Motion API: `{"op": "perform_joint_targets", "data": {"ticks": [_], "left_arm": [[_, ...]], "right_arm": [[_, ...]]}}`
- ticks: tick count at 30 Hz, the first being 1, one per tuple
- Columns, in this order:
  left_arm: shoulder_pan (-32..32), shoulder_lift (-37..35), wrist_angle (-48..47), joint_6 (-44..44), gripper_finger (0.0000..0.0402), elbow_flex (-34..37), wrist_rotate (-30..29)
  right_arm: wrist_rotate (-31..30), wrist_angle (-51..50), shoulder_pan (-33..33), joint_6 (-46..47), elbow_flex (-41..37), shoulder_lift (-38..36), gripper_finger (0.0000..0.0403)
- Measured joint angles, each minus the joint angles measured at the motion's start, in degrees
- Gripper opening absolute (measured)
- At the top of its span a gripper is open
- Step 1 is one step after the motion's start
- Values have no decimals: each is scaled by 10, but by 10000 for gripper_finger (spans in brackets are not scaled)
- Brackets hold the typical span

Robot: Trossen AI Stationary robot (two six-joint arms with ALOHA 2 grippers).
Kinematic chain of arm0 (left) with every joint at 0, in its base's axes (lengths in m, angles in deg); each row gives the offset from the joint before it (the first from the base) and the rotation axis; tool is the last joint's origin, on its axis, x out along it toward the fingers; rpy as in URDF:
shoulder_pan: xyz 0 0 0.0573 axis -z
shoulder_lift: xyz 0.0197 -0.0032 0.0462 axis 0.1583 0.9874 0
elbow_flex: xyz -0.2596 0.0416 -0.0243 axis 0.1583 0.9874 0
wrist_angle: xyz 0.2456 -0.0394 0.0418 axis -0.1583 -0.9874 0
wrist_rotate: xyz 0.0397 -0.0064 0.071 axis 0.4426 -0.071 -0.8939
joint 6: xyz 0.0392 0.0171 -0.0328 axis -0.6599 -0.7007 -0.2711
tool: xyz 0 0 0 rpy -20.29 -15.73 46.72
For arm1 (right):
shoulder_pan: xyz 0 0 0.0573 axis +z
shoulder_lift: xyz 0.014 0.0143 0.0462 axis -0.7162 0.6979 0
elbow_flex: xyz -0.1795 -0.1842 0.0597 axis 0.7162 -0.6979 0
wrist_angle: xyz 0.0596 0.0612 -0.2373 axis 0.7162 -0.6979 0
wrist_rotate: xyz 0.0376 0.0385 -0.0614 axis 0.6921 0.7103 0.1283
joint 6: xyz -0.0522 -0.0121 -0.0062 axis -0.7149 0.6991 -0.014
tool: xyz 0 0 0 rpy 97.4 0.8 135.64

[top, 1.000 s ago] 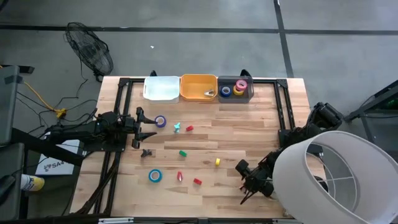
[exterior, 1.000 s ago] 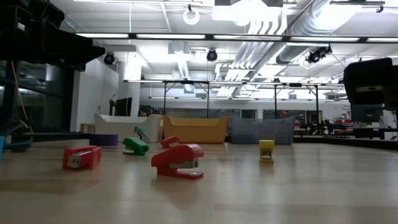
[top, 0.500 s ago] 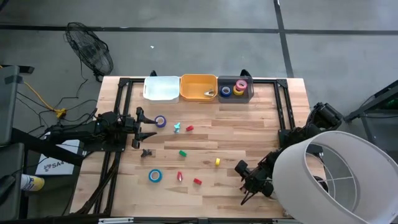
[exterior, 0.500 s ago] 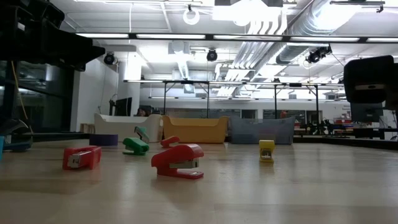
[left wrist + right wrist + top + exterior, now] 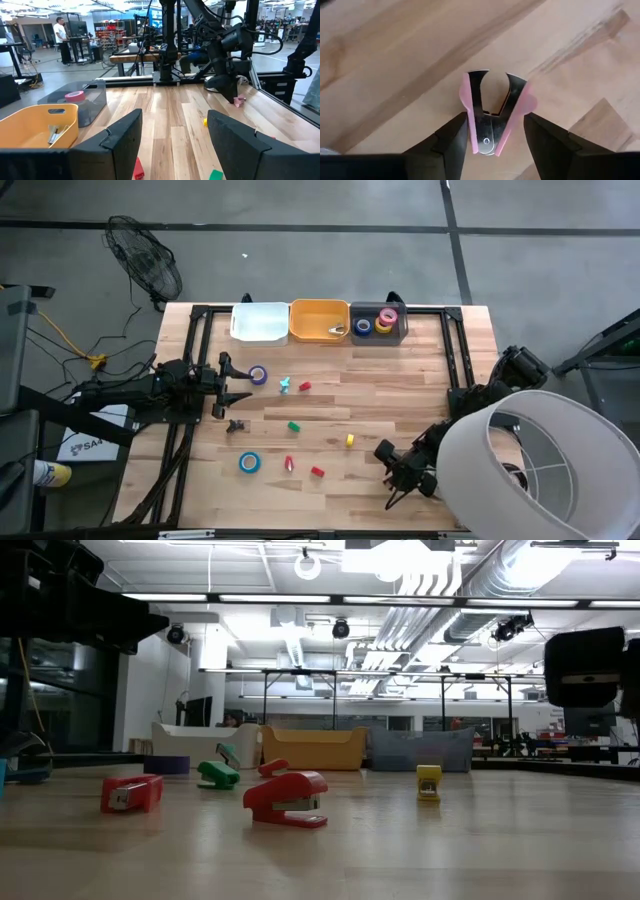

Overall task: Pick and place Stapler, Stapler remover, tape
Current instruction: Put the pink staple remover into the orange bin

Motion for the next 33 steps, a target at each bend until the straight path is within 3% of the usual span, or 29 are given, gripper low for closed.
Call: {"op": "perform_joint_targets", "data": {"ticks": [8,21,33], "left_arm": [[0,0,0,0,221,0,0],[0,0,0,0,221,0,0],[0,0,0,0,221,0,0]], "right_arm": [[11,9,-20,0,-1,7,174],[-6,63,-120,-4,-1,9,82],[-71,102,-226,57,-1,9,82]]}}
